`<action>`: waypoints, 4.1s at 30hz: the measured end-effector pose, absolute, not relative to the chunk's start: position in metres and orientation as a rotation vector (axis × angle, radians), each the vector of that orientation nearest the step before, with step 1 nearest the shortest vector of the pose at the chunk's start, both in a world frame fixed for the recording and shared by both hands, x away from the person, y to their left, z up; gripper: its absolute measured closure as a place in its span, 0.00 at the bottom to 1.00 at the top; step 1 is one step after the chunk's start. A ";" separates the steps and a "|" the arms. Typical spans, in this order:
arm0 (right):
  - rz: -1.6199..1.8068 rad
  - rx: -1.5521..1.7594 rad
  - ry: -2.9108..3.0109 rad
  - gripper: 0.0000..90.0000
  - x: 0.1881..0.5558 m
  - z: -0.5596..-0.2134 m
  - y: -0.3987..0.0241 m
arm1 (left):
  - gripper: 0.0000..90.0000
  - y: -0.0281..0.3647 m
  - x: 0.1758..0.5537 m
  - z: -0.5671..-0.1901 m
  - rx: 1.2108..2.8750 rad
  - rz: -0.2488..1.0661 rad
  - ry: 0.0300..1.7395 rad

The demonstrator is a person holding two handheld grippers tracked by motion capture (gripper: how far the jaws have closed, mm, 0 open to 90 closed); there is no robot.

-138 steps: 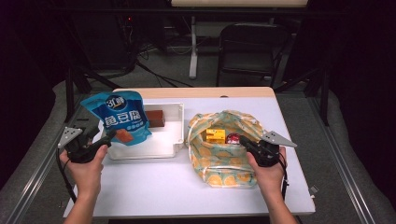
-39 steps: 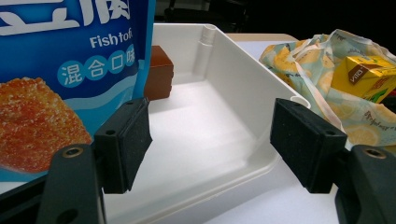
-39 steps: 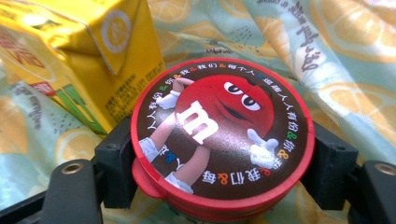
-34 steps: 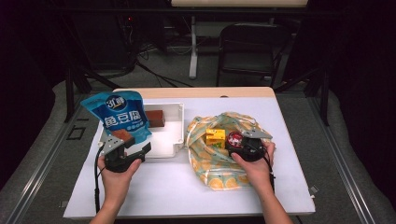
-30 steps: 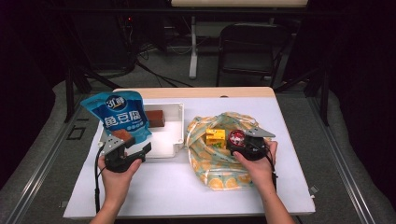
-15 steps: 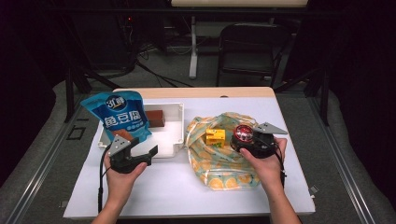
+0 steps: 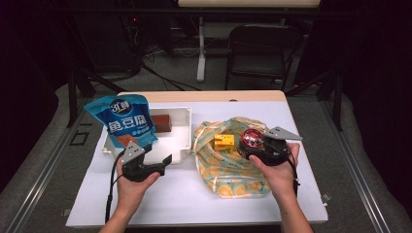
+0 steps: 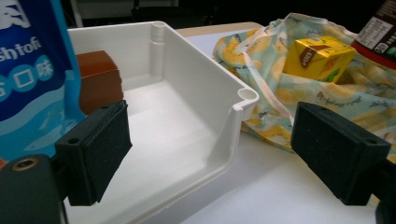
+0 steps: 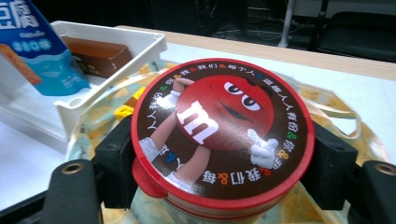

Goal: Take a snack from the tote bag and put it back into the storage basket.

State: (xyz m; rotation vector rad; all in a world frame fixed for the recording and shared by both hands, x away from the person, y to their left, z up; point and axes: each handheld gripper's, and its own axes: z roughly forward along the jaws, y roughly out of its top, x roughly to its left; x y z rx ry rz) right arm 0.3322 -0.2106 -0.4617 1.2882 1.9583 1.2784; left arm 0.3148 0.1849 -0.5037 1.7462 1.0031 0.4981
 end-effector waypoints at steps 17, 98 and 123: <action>1.334 1.228 2.013 0.28 0.321 -0.457 -0.185 | 0.14 0.159 0.311 -0.509 1.797 0.446 0.932; 1.555 0.974 2.269 0.20 0.291 -0.467 -0.096 | 0.29 0.101 0.291 -0.513 1.844 0.317 0.673; 1.609 1.038 2.152 0.18 0.300 -0.459 -0.135 | 0.29 0.144 0.309 -0.506 1.755 0.345 0.784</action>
